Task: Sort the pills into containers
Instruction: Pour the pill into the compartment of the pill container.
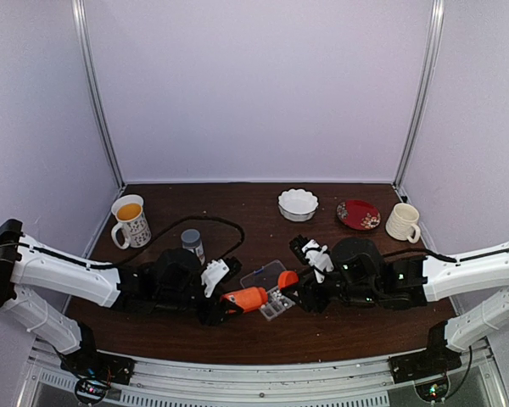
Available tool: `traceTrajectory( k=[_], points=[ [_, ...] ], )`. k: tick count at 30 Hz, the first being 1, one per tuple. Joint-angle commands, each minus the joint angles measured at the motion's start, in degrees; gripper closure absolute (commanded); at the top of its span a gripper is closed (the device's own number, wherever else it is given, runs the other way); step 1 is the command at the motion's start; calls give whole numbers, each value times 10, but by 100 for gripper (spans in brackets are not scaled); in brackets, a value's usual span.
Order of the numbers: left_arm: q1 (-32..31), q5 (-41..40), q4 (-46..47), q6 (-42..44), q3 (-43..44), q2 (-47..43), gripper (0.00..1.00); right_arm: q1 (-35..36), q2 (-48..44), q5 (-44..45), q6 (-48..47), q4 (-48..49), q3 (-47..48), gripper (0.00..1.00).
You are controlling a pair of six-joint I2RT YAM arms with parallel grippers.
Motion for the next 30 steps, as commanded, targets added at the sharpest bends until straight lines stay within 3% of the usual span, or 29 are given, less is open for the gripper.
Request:
traceTrajectory(
  k=[1,6,15,24,30],
  points=[
    [-3,10,53,-8,-11,26,100,-2,2,-5,5,7,10,100],
    [-3,14,19,0,21,45,100,-2,1,-6,4,7,9,100],
    [-3,-18,-49,25,52,-18,100,-2,-1,-5,5,7,10,100],
    [-3,8,52,-10,-9,40,100,-2,1,-8,8,11,5,100],
    [-3,17,34,-10,9,65,100,-2,0,-5,7,7,8,100]
  ],
)
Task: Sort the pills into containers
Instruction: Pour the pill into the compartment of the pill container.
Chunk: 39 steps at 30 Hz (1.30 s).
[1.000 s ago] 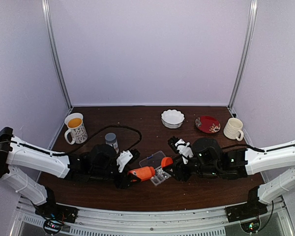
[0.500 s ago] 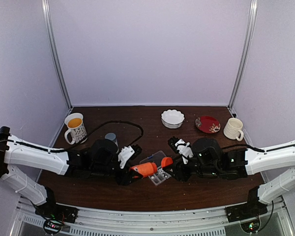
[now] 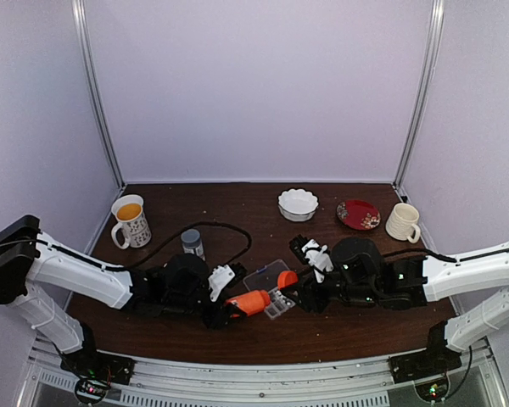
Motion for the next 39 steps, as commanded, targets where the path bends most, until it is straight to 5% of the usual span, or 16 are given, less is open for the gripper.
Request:
traceTrajectory(
  k=[1,11,23,39],
  points=[
    [-3,9,-13,-2,14,-2,100,-2,-2,-3,6,4,7,100],
    [-2,-14,-96,14,52,-75,100,-2,-1,-3,8,8,6,100],
    [-3,6,-51,-3,33,-1,100,-2,32,-31,26,36,12,100],
    [-3,-3,-94,11,55,-33,100,-2,104,-54,75,106,41,100]
  ],
)
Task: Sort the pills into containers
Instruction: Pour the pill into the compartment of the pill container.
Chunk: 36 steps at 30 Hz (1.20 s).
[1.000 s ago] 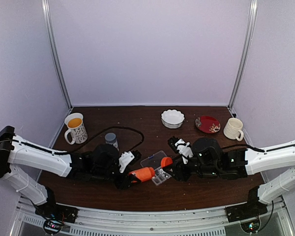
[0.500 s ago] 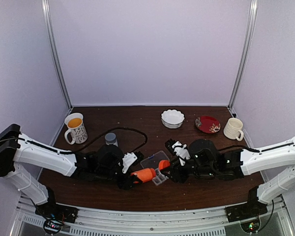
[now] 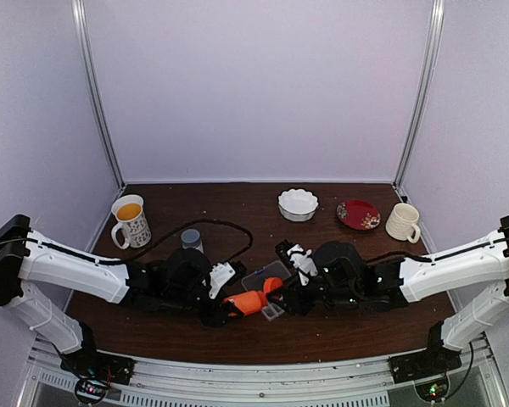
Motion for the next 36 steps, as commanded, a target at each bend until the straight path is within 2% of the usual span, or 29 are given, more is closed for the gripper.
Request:
traceTrajectory(
  k=[1,10,19,22,29,36],
  points=[
    [-3,1,7,8,17,-13,100,-2,27,-17,31,57,24,100],
    [-3,-5,-9,14,32,-27,100,-8,30,-16,58,115,24,100],
    [-3,-4,-10,16,36,-30,100,-12,70,-52,147,215,-18,100],
    [-3,-6,-10,17,37,-34,100,-12,82,-54,149,209,-16,100],
    [-3,-6,-3,10,27,-35,100,-25,17,-21,128,178,-11,100],
    [-3,-9,-1,11,27,-37,100,-19,98,-83,169,218,-24,100]
  ],
)
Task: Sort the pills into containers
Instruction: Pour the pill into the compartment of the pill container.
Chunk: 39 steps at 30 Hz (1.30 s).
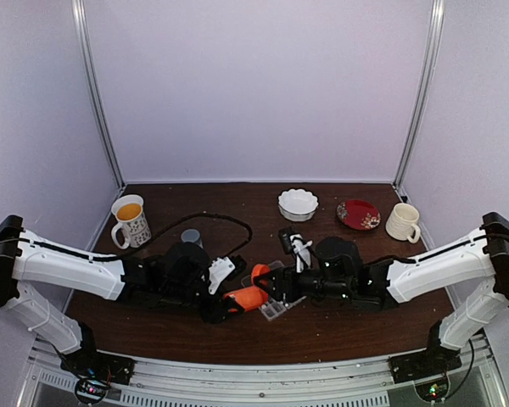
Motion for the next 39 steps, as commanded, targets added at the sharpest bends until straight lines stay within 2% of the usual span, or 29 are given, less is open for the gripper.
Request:
traceTrajectory(
  k=[1,8,13,16,22,29,34,39],
  points=[
    [-3,-5,28,5,9,-16,100,4,50,-31,28,20,-10,100],
    [-3,-5,28,5,9,-15,100,-4,-12,16,-3,-31,6,100],
    [-3,-6,28,6,9,-13,100,-3,-30,12,-10,-43,9,100],
    [-2,-5,32,5,8,-9,100,-3,-23,6,1,-23,-3,100],
    [-2,-3,36,5,11,-4,100,0,58,-31,16,-31,13,100],
    [-2,-2,34,6,14,-3,100,-3,-8,26,-15,-69,17,100],
    [-3,-2,32,6,14,-5,100,-3,-40,27,-24,-70,16,100],
    [-3,0,36,6,17,2,100,-2,6,5,-7,-54,13,100]
  ],
)
